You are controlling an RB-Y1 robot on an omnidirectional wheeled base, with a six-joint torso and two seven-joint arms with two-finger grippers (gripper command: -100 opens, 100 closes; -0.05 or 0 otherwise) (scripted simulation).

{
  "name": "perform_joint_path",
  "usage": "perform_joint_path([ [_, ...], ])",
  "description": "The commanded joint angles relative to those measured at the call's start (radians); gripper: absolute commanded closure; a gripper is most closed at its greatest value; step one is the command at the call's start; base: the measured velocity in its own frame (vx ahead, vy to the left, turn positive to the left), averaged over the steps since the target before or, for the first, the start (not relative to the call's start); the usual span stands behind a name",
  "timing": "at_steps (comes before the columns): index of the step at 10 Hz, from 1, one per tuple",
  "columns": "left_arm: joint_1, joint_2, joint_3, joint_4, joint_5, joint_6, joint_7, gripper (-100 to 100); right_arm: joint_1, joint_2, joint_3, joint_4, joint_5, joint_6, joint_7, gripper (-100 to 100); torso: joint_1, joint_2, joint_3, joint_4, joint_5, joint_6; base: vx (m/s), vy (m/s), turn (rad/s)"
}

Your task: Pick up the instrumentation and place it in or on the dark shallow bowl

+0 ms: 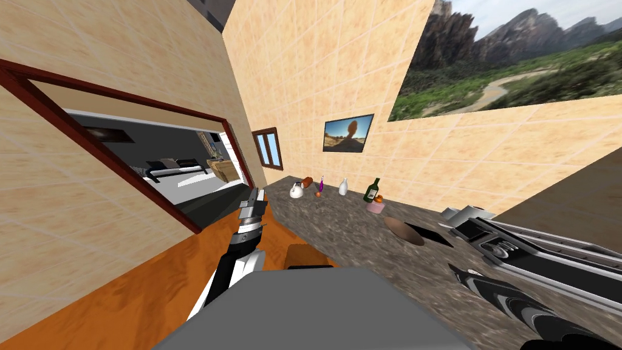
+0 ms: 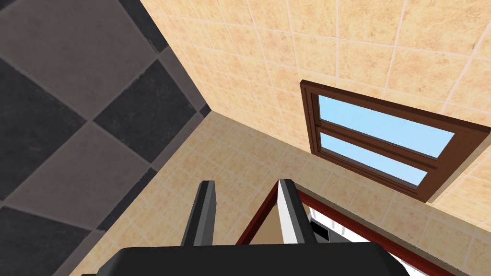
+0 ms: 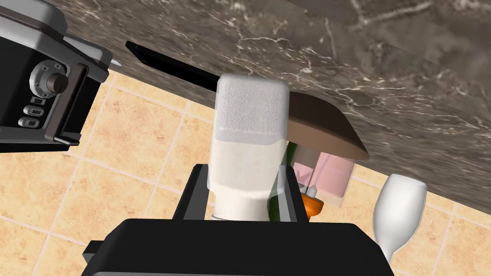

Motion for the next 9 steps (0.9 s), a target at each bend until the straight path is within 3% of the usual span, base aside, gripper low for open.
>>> perform_joint_path([
  [1,0.0,0.0,0.0,0.0,0.0,0.0,0.0,0,0.005,-0.015,-0.017,-0.038,0.011,-0.007,-0.008,100,0.0,0.0,0.0,0.0,0.0,0.0,0.027,-0.077,0.078],
  [9,0.0,0.0,0.0,0.0,0.0,0.0,0.0,0,-0.064,-0.082,-0.04,-0.161,0.083,-0.008,-0.036,100,-0.003,0.001,0.0,-0.001,-0.002,-0.002,0.015,-0.082,0.074],
])
